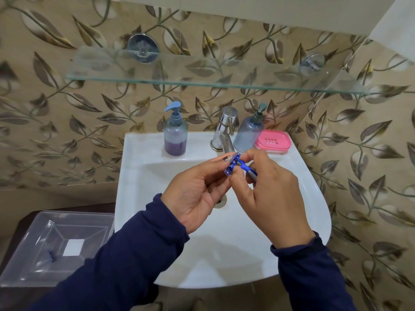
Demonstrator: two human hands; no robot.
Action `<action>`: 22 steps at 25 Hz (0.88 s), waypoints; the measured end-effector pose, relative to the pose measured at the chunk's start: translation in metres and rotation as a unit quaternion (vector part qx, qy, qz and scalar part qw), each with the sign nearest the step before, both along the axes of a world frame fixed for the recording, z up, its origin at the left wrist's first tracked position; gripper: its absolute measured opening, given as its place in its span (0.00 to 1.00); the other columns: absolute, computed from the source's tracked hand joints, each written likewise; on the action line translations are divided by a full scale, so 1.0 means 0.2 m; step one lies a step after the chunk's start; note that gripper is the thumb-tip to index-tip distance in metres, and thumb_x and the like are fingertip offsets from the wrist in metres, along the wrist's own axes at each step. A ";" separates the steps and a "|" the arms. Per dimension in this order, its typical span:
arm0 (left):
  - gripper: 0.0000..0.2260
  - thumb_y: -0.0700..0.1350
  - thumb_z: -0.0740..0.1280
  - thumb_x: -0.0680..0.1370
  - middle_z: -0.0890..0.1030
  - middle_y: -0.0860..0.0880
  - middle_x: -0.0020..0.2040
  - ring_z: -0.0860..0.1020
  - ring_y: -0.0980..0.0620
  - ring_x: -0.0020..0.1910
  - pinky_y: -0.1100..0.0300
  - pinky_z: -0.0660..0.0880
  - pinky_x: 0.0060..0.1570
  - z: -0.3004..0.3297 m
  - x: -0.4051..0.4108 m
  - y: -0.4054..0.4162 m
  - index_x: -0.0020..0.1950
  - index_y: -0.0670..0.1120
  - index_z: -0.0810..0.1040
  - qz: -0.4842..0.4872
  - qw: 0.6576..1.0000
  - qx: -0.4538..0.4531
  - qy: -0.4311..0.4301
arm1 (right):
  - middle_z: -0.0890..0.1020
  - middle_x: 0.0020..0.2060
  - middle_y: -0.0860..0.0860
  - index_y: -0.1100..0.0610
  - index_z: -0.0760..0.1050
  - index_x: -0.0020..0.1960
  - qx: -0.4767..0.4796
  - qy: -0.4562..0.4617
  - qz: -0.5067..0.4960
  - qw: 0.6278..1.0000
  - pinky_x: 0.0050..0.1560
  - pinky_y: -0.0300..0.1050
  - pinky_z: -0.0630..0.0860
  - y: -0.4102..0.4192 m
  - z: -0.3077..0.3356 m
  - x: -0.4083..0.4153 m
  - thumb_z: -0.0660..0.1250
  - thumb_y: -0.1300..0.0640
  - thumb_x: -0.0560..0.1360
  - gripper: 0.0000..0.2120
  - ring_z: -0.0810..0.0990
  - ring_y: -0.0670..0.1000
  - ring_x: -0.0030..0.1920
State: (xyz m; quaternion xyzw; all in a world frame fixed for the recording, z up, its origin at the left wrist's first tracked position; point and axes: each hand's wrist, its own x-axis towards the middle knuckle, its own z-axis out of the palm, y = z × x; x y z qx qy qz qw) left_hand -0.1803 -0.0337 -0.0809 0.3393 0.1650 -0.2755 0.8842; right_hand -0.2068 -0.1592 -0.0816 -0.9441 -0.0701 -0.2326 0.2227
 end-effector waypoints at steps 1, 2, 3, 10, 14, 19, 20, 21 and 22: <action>0.09 0.36 0.68 0.69 0.85 0.42 0.41 0.83 0.53 0.38 0.64 0.80 0.38 0.00 0.00 0.00 0.47 0.37 0.82 0.001 1.000 -0.001 0.002 | 0.71 0.26 0.47 0.56 0.72 0.45 -0.010 -0.001 0.003 1.000 0.24 0.43 0.65 0.00 0.00 0.00 0.58 0.51 0.72 0.09 0.69 0.51 0.25; 0.08 0.36 0.68 0.69 0.85 0.42 0.40 0.83 0.53 0.38 0.64 0.80 0.37 0.00 0.00 0.00 0.47 0.37 0.82 0.001 1.000 -0.003 0.003 | 0.69 0.26 0.47 0.57 0.72 0.45 -0.016 -0.004 0.005 1.000 0.25 0.43 0.65 0.00 0.00 0.01 0.57 0.51 0.72 0.10 0.68 0.52 0.25; 0.08 0.36 0.68 0.69 0.85 0.43 0.40 0.83 0.53 0.37 0.64 0.80 0.36 0.00 0.00 0.00 0.47 0.37 0.82 0.002 1.000 -0.003 0.003 | 0.68 0.26 0.47 0.58 0.72 0.44 -0.020 -0.006 0.007 1.000 0.25 0.43 0.65 0.00 0.00 0.01 0.57 0.51 0.72 0.11 0.68 0.53 0.24; 0.06 0.35 0.66 0.71 0.85 0.44 0.38 0.83 0.54 0.37 0.64 0.80 0.37 -0.01 0.01 -0.01 0.44 0.38 0.83 0.014 1.000 0.009 0.001 | 0.68 0.25 0.47 0.60 0.72 0.44 -0.043 -0.001 0.004 0.999 0.25 0.41 0.63 0.01 0.01 0.02 0.57 0.53 0.72 0.11 0.68 0.53 0.24; 0.06 0.35 0.66 0.71 0.85 0.44 0.37 0.83 0.54 0.36 0.64 0.80 0.36 -0.01 0.01 -0.02 0.42 0.38 0.83 0.016 1.000 0.014 -0.001 | 0.68 0.25 0.47 0.59 0.72 0.43 -0.052 0.000 0.002 0.999 0.26 0.40 0.61 0.01 0.01 0.04 0.57 0.52 0.72 0.11 0.66 0.51 0.24; 0.05 0.35 0.67 0.71 0.85 0.44 0.36 0.83 0.53 0.35 0.65 0.79 0.34 -0.02 0.03 -0.02 0.42 0.37 0.83 0.025 1.000 0.016 0.005 | 0.73 0.24 0.51 0.60 0.73 0.44 -0.059 0.012 0.015 0.998 0.24 0.44 0.67 0.01 0.01 0.04 0.59 0.54 0.72 0.09 0.72 0.55 0.24; 0.05 0.35 0.67 0.71 0.85 0.44 0.36 0.83 0.54 0.35 0.64 0.79 0.34 -0.02 0.03 -0.03 0.41 0.37 0.83 0.030 0.999 0.017 0.003 | 0.73 0.25 0.51 0.60 0.73 0.44 -0.057 0.016 0.011 0.998 0.25 0.46 0.68 0.01 0.01 0.04 0.60 0.55 0.72 0.08 0.72 0.56 0.24; 0.05 0.35 0.67 0.71 0.85 0.44 0.36 0.83 0.54 0.35 0.64 0.80 0.34 -0.02 0.03 -0.03 0.41 0.37 0.83 0.033 0.999 0.016 0.002 | 0.72 0.25 0.50 0.60 0.73 0.43 -0.048 0.019 0.004 0.999 0.25 0.46 0.69 0.02 0.01 0.05 0.60 0.55 0.72 0.08 0.72 0.56 0.25; 0.05 0.35 0.67 0.71 0.85 0.44 0.36 0.83 0.53 0.35 0.64 0.80 0.35 -0.02 0.03 -0.03 0.41 0.37 0.83 0.033 0.999 0.013 0.002 | 0.73 0.25 0.50 0.59 0.73 0.43 -0.037 0.022 -0.001 0.999 0.26 0.47 0.69 0.01 0.02 0.05 0.61 0.55 0.72 0.08 0.72 0.56 0.25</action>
